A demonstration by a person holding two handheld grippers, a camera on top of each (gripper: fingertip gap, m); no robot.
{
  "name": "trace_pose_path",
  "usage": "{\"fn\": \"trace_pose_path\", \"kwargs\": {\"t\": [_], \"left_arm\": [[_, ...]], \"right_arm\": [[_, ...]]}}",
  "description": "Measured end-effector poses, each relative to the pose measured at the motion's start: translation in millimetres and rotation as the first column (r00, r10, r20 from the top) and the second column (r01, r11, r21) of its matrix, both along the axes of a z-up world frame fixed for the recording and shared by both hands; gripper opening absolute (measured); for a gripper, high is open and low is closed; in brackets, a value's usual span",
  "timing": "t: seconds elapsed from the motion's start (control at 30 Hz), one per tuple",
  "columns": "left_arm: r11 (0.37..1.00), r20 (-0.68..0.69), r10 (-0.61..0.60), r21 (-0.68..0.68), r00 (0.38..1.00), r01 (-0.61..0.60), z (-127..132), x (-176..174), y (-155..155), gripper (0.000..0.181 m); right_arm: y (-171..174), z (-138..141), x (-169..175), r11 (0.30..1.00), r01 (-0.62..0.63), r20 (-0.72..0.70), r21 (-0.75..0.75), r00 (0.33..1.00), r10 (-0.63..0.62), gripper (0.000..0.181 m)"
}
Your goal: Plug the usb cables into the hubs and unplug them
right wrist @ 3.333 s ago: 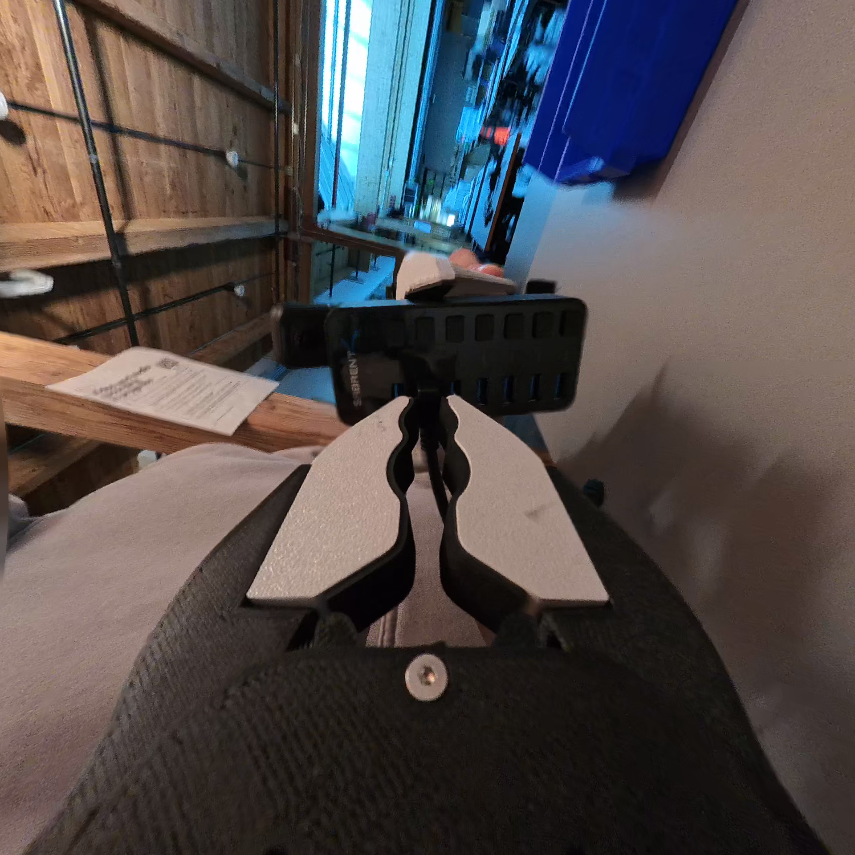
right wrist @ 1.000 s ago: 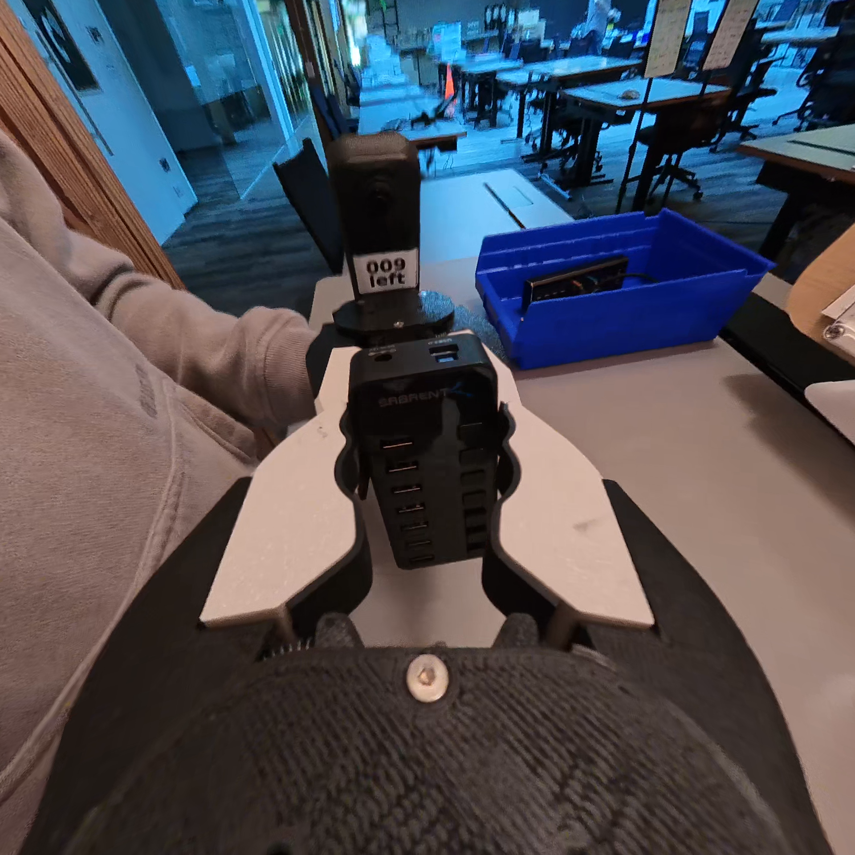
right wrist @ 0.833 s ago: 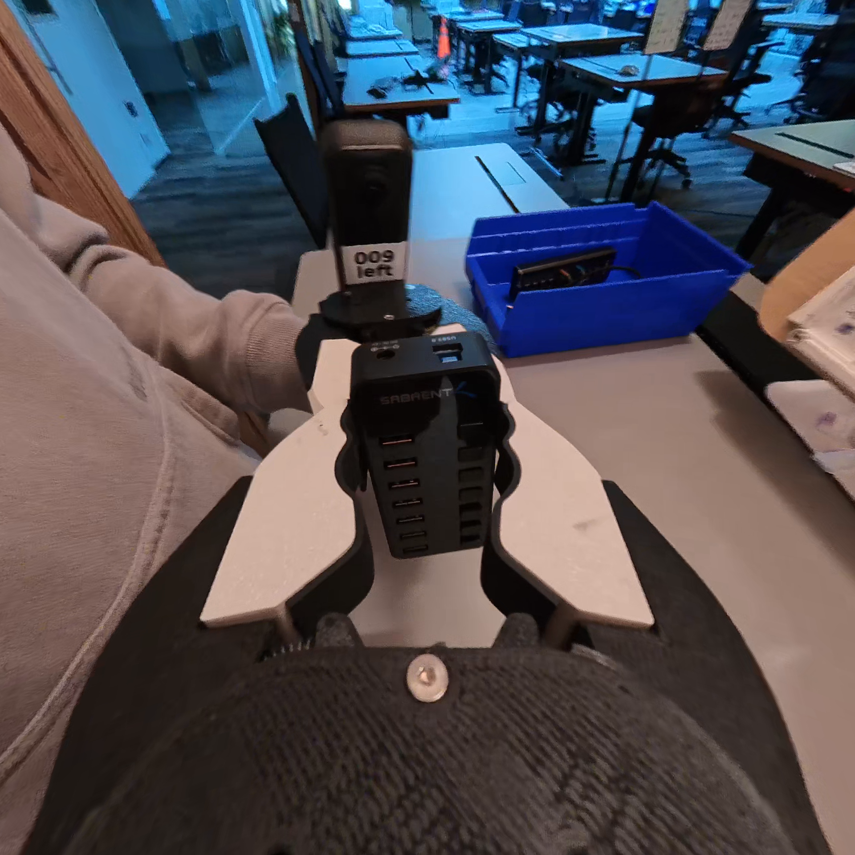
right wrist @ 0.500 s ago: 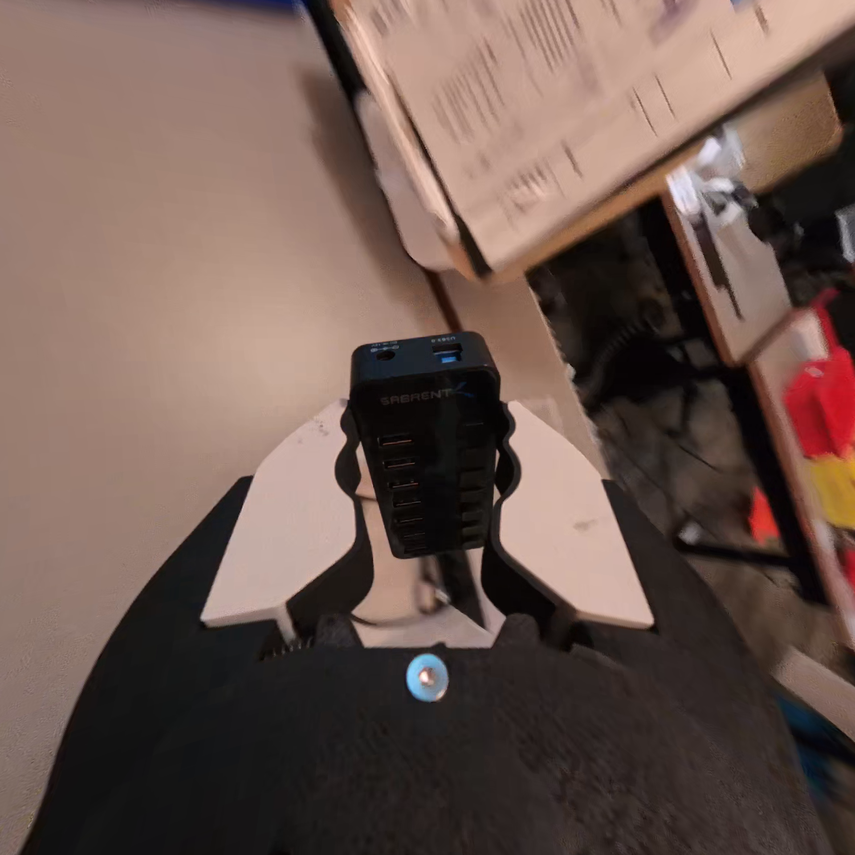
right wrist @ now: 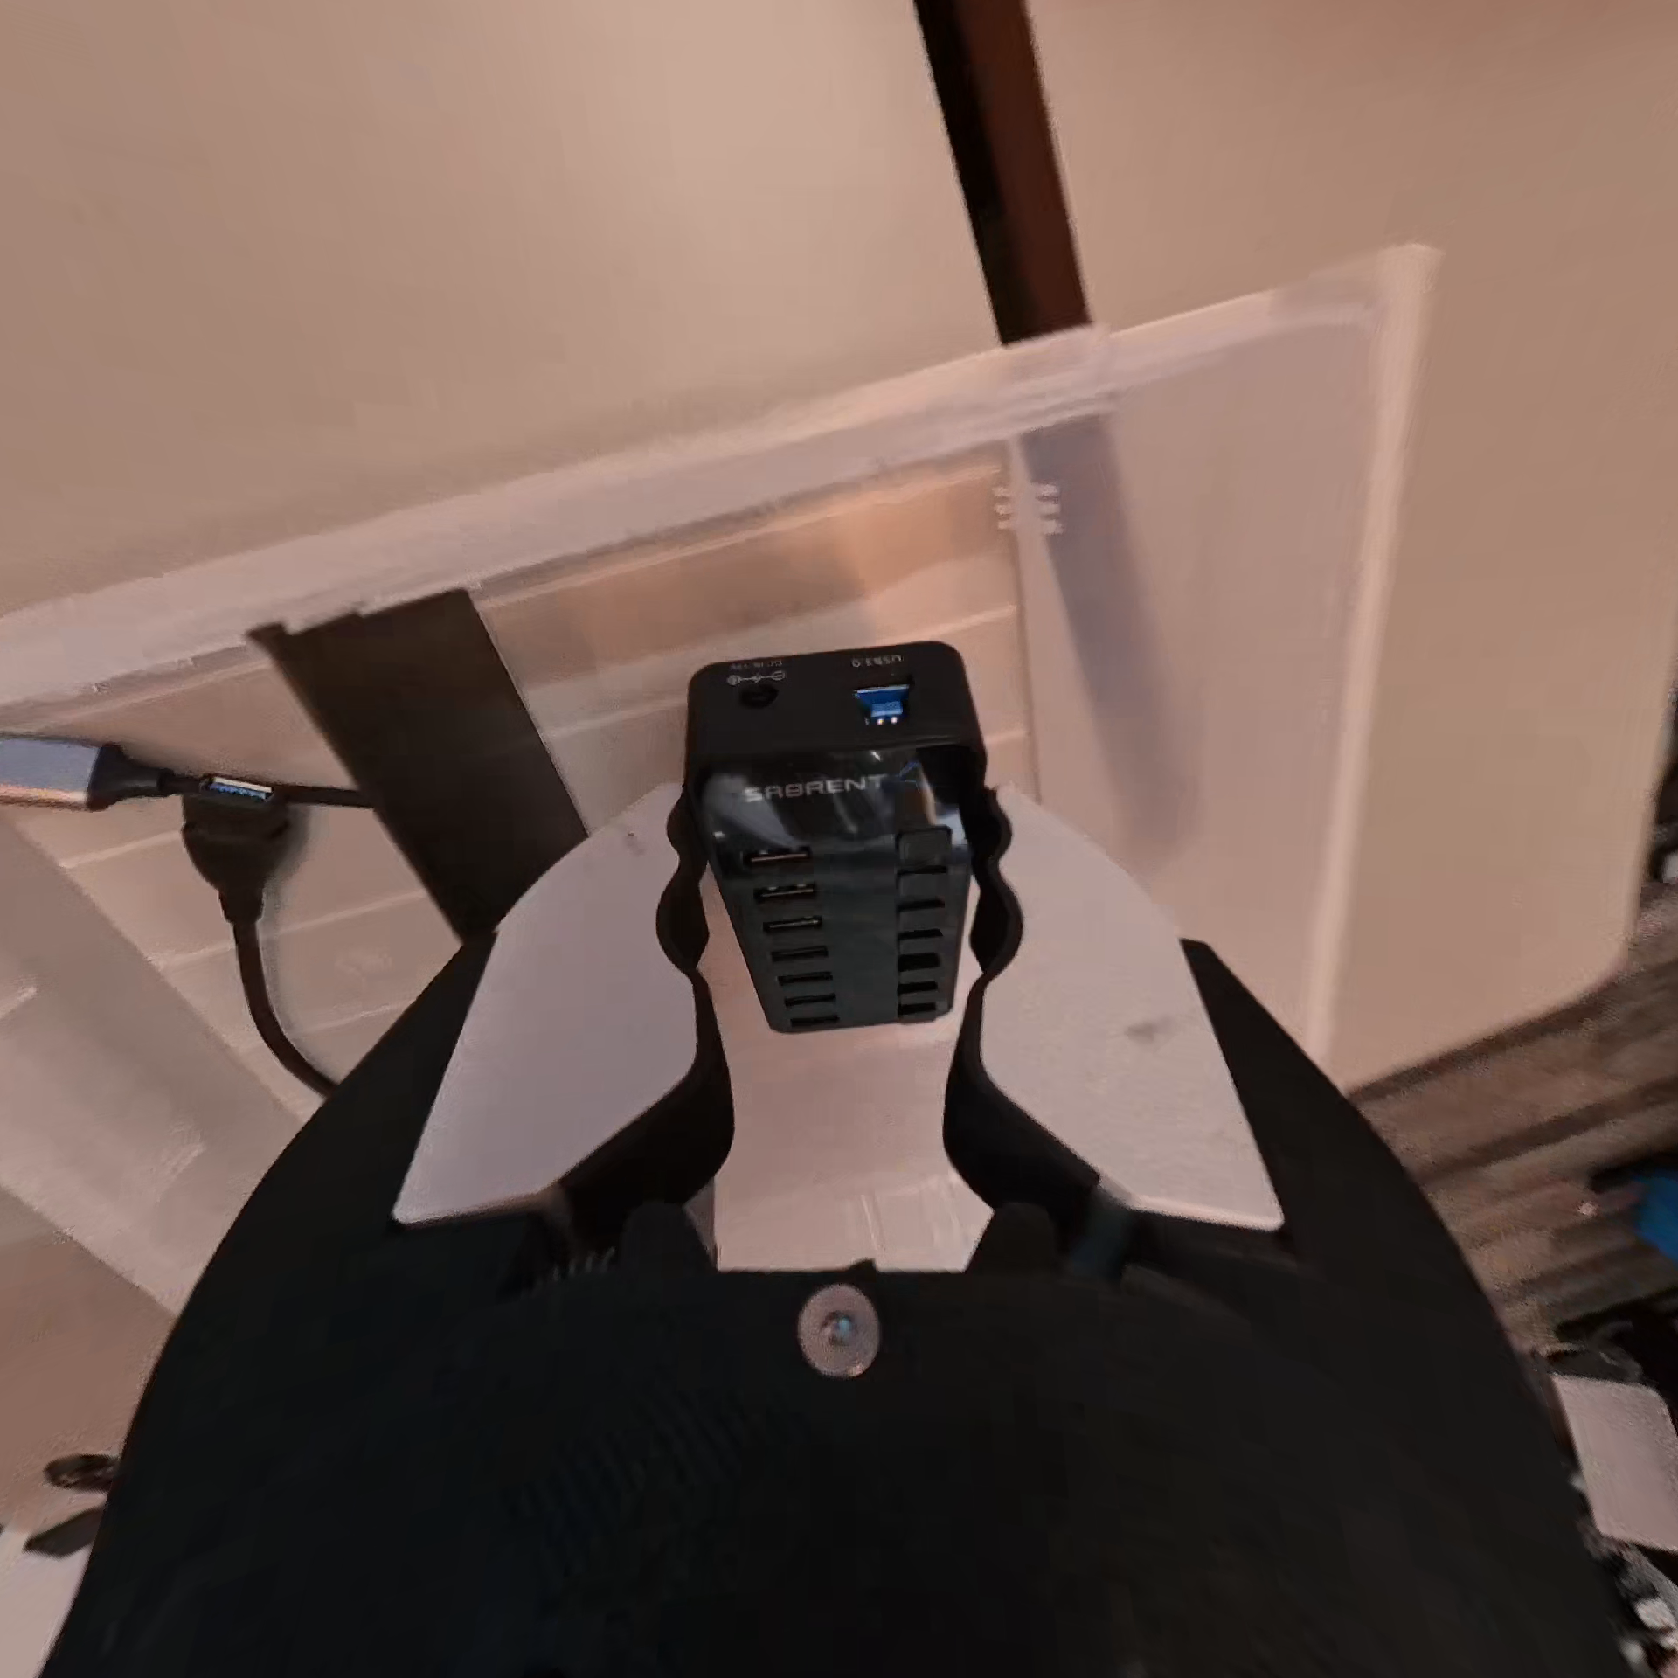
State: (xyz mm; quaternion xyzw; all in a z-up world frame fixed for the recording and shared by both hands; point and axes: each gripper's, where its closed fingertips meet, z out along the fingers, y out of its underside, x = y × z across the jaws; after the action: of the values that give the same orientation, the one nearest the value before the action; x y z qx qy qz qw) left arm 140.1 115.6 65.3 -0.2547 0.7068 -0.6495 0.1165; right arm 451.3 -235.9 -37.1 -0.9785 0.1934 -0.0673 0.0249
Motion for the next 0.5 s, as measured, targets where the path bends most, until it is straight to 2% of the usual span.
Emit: {"fn": "trace_pose_path", "kwargs": {"t": [0.23, 0.43, 0.5], "left_arm": [[0.999, -0.035, 0.046, 0.011, 0.998, -0.046, -6.5, 8.7, 12.9, 0.058], [0.999, -0.027, 0.046, 0.006, 0.999, -0.046, -4.4, 17.0, 17.0, 0.058], [0.999, -0.021, 0.047, 0.014, 0.999, -0.046, -4.4, 19.8, 19.3, 0.058]], "right_arm": [[2.4, -42.8, -2.7, 0.996, -0.057, -0.125, -0.061, 0.991, 0.049, 0.057], [7.6, -48.2, 3.5, 1.0, 0.017, -0.063, 0.025, 0.998, -0.015, 0.058], [-0.2, -47.8, 5.8, 0.999, 0.039, -0.025, -0.011, 0.999, -0.039, 0.069]]}}
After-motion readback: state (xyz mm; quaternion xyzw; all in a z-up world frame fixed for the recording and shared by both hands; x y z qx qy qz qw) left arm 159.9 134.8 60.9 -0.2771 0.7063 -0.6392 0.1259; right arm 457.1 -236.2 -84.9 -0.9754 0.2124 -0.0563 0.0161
